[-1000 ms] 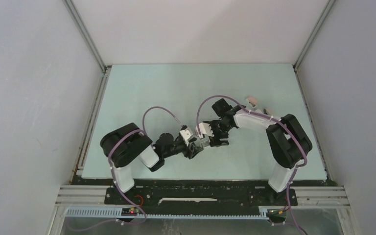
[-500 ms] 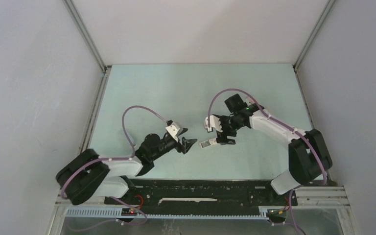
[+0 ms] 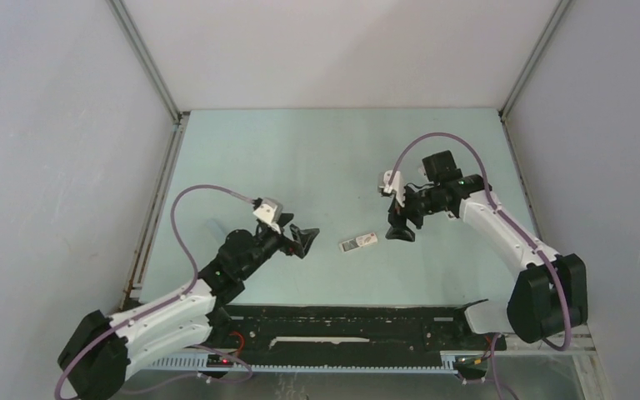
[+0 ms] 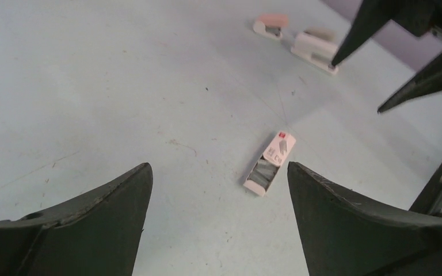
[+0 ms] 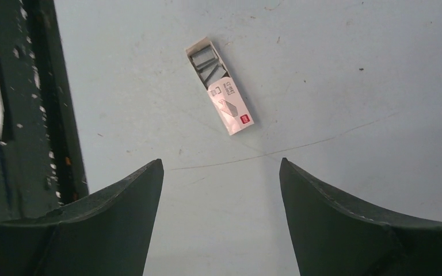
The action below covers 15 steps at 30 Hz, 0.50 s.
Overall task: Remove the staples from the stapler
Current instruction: Close the staple box at the center of the board.
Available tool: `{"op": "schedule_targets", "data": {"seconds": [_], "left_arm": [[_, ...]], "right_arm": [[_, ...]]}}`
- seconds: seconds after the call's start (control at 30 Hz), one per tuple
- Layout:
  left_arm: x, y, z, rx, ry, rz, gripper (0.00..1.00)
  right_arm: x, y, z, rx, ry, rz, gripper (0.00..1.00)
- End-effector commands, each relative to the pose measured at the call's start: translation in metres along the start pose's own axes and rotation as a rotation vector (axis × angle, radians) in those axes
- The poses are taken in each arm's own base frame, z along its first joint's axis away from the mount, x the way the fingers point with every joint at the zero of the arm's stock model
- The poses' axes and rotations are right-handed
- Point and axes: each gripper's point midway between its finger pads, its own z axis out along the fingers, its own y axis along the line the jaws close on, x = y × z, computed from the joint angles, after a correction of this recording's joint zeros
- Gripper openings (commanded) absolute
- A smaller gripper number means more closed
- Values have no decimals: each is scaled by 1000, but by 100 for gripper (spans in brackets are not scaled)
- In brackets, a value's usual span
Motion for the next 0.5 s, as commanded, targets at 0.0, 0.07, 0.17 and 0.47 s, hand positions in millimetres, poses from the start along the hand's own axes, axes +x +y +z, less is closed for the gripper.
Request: {"op": "schedule_targets", "data": {"seconds": [0.0,0.07,0.17,0.47], "left_arm": [[-29,20,-11,-149,-82,-167,95],[-32,24,-16,-178,-101,-220,100],[-35,25,-22,-188,-118,-296,100],[-9,31,-21,-242,-68,-514,100]], "right_arm": [[-16,16,-11,-42,-126,143,83],[-17,16,-13,-47,-157,177,83],[-15,15,-15,-46,-190,229,83],[-9,7,-15,-14,-231,345,80]]}}
